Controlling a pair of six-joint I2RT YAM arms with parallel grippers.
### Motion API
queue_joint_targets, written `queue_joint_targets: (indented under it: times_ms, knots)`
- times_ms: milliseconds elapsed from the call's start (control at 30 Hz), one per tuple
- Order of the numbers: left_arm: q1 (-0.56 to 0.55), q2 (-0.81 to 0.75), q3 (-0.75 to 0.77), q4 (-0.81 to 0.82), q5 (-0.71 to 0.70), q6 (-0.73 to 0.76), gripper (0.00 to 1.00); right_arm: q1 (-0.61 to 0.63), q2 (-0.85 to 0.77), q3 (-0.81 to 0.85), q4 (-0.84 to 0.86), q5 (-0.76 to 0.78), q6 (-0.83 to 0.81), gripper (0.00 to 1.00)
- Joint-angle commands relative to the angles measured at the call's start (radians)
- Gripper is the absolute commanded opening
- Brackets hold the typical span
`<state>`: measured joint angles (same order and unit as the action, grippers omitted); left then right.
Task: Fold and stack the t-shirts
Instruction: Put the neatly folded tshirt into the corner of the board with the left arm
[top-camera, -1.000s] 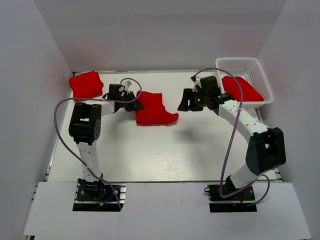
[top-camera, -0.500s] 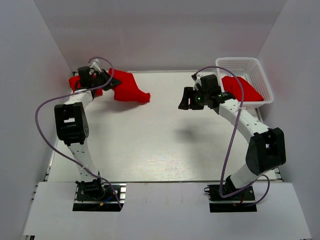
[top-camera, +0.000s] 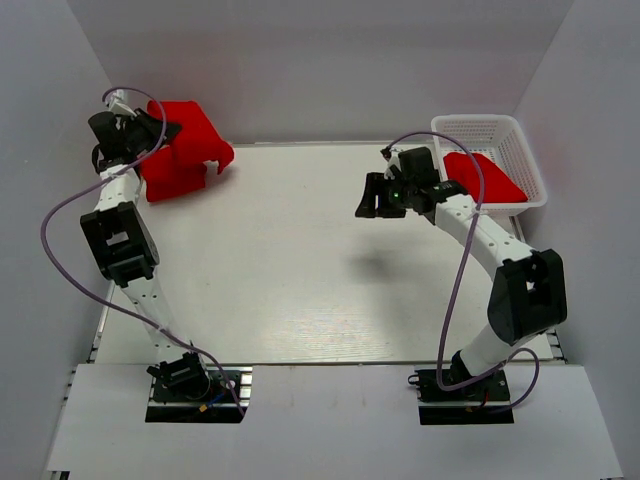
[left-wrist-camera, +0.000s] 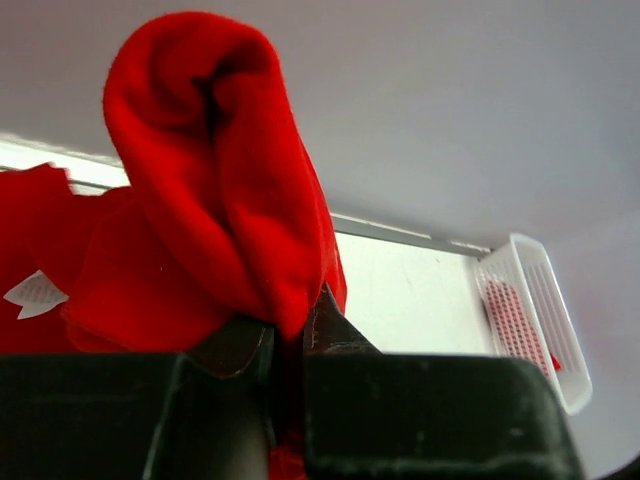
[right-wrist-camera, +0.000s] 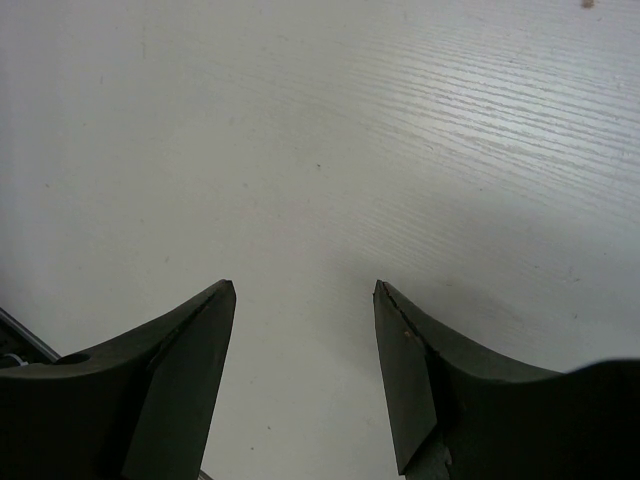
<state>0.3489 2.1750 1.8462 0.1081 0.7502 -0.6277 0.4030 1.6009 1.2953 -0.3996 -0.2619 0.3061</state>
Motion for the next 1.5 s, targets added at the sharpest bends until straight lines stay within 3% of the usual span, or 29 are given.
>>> queue_joint_targets:
  times_ms: [0,167,500,767,933,1000,1033,1100,1133,1200,1300,1467]
  knots:
    - [0.025,0.043,0.047,0.071,-0.012,-0.058,0.0,-0.01,0.027,0.053,-0.001,-0.022,-0.009,0.64]
    - [0.044,0.065,0.033,0.081,-0.092,-0.02,0.0,-0.007,0.045,0.059,-0.008,-0.036,-0.016,0.64]
    - [0.064,0.071,-0.007,-0.096,-0.354,0.115,0.0,-0.007,0.068,0.059,-0.024,-0.065,-0.019,0.64]
    - [0.119,0.104,-0.074,-0.024,-0.324,0.115,0.0,-0.006,0.082,0.061,-0.045,-0.085,-0.024,0.64]
    - [0.148,0.149,-0.023,-0.027,-0.244,0.137,0.02,-0.006,0.087,0.059,-0.047,-0.082,-0.027,0.64]
    - [0.157,0.173,0.013,-0.074,-0.216,0.151,0.13,-0.006,0.087,0.062,-0.045,-0.091,-0.025,0.64]
    - [0.157,0.174,0.013,-0.074,-0.206,0.16,0.32,-0.006,0.09,0.067,-0.047,-0.092,-0.021,0.64]
    - [0.157,0.16,-0.008,-0.065,-0.196,0.18,0.47,-0.007,0.09,0.075,-0.042,-0.092,-0.022,0.65]
    - [0.157,0.148,-0.024,-0.056,-0.186,0.18,0.62,-0.007,0.093,0.087,-0.044,-0.089,-0.022,0.7]
    - [0.157,0.114,-0.051,-0.065,-0.164,0.218,0.76,-0.007,0.096,0.107,-0.044,-0.077,-0.025,0.77]
    - [0.157,0.037,-0.138,-0.051,-0.147,0.236,0.89,-0.01,0.1,0.127,-0.038,-0.08,-0.027,0.82]
    - [0.139,-0.101,-0.318,0.063,-0.17,0.237,0.92,-0.007,0.105,0.13,-0.01,-0.112,-0.032,0.82]
